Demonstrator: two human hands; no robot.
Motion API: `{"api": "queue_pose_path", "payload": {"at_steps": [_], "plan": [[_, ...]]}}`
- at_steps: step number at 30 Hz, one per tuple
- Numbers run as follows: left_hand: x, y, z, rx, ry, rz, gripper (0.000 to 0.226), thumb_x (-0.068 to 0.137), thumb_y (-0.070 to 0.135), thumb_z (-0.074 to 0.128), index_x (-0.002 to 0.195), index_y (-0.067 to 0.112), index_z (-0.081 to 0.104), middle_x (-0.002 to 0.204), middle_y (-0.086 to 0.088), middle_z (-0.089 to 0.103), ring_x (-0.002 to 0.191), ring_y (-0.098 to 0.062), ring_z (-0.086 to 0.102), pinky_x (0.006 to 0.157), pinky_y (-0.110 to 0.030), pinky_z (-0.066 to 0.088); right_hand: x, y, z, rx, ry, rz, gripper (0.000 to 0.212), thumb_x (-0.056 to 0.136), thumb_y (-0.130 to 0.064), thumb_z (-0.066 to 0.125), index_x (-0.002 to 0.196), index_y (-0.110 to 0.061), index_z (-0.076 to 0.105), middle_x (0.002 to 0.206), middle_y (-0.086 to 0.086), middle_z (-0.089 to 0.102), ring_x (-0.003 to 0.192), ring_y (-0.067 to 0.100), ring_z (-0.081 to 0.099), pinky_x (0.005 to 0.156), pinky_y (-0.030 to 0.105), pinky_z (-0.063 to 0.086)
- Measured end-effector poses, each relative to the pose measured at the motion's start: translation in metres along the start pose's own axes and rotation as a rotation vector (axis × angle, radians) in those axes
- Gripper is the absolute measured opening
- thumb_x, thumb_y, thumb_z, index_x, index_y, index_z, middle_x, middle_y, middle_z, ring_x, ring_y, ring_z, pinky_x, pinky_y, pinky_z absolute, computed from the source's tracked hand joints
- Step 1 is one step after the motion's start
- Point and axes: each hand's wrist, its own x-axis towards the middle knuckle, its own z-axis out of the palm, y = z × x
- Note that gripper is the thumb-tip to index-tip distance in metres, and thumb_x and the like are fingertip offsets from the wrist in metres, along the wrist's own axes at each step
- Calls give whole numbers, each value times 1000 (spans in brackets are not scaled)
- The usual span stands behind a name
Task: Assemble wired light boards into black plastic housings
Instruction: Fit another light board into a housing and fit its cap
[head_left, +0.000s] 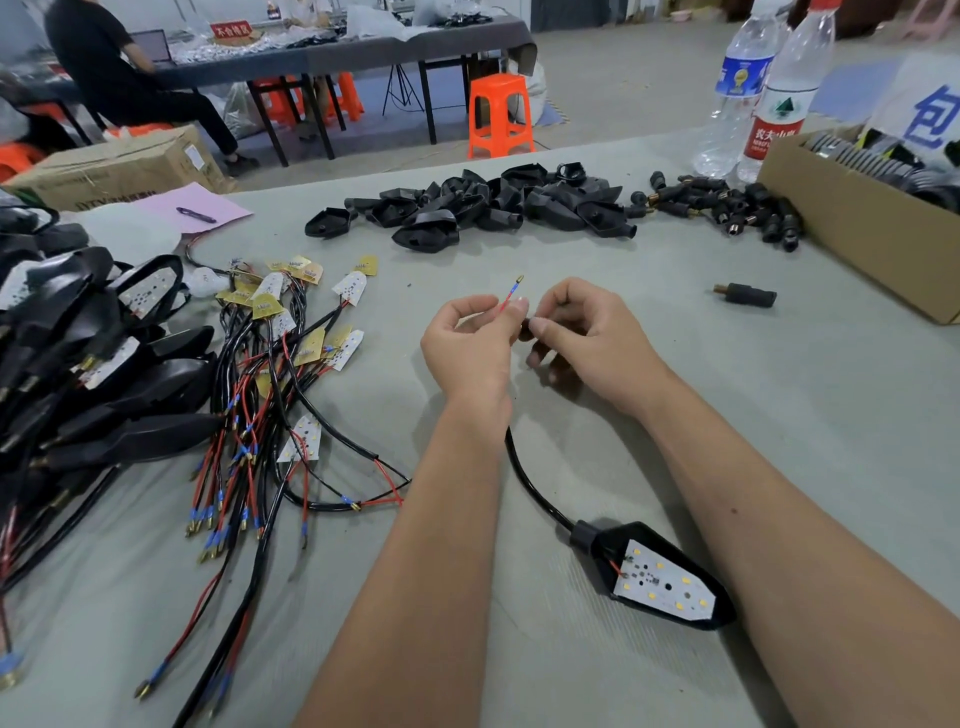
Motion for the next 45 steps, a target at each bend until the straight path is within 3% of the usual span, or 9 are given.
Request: {"api": "queue_pose_path", "payload": {"at_steps": [4, 10, 15, 18, 24, 28, 34, 40, 45], "plan": [[-1, 3, -1, -87, -112, -79, 12, 86, -6, 74, 95, -2, 67, 79, -13, 72, 66, -17, 70, 72, -22, 59, 0, -2, -4, 63, 53, -1, 7, 95, -1, 68, 100, -6, 70, 84, 12, 75, 57, 18, 62, 47, 24, 44], [0, 2, -4, 27, -159, -63, 24, 87, -9, 72, 107, -1, 63, 95, -20, 74, 79, -25, 75, 77, -25, 61, 1, -1, -8, 193, 150, 33, 7, 84, -6, 80, 88, -11, 76, 74, 18, 64, 56, 16, 52, 46, 23, 36], [6, 4, -6, -10, -186, -179, 35, 88, -7, 72, 117, 1, 55, 74, -12, 77, 72, -25, 76, 76, -29, 64, 3, 0, -13, 319, 242, 52, 6, 81, -8, 79, 85, -13, 79, 74, 12, 66, 57, 15, 52, 48, 24, 36], [6, 5, -9, -73, -189, -202, 37, 87, -11, 71, 117, 0, 53, 76, -13, 77, 77, -25, 77, 73, -26, 62, 3, -1, -14, 348, 225, 63, 6, 84, -8, 79, 85, -15, 80, 73, 9, 67, 58, 15, 52, 48, 23, 35], [2, 3, -4, -74, -198, -150, 46, 81, -16, 74, 117, 0, 50, 90, -23, 70, 74, -28, 77, 70, -25, 61, 2, -1, -11, 237, 119, 63, 3, 92, -7, 73, 91, -4, 75, 67, 2, 66, 58, 13, 53, 47, 22, 38], [4, -1, 0, -47, -173, -103, 43, 82, -15, 76, 103, 7, 45, 84, -17, 66, 63, -23, 74, 69, -26, 62, 4, -3, -9, 239, 90, 37, 4, 95, -1, 68, 93, 1, 70, 75, 12, 67, 63, 17, 59, 52, 25, 47], [3, -7, 5, 308, -99, 39, 54, 74, 14, 92, 103, 9, 47, 80, -2, 64, 61, -18, 70, 74, -36, 63, 7, 2, -10, 294, 155, 32, 8, 96, 4, 66, 93, -4, 67, 74, 11, 71, 64, 17, 65, 60, 24, 55], [10, 8, -8, 183, -303, -204, 49, 86, 1, 79, 122, -1, 47, 88, -18, 75, 71, -26, 75, 82, -39, 64, 11, 6, -15, 421, 314, 84, 9, 97, 1, 65, 92, -6, 70, 79, 9, 74, 64, 14, 63, 65, 23, 56], [4, 11, -11, 253, -344, -194, 43, 83, -6, 78, 114, 3, 49, 99, -26, 75, 73, -28, 76, 86, -39, 63, 9, 6, -15, 408, 288, 83, 10, 98, -5, 67, 91, -9, 73, 84, 11, 76, 66, 15, 63, 67, 25, 56]]}}
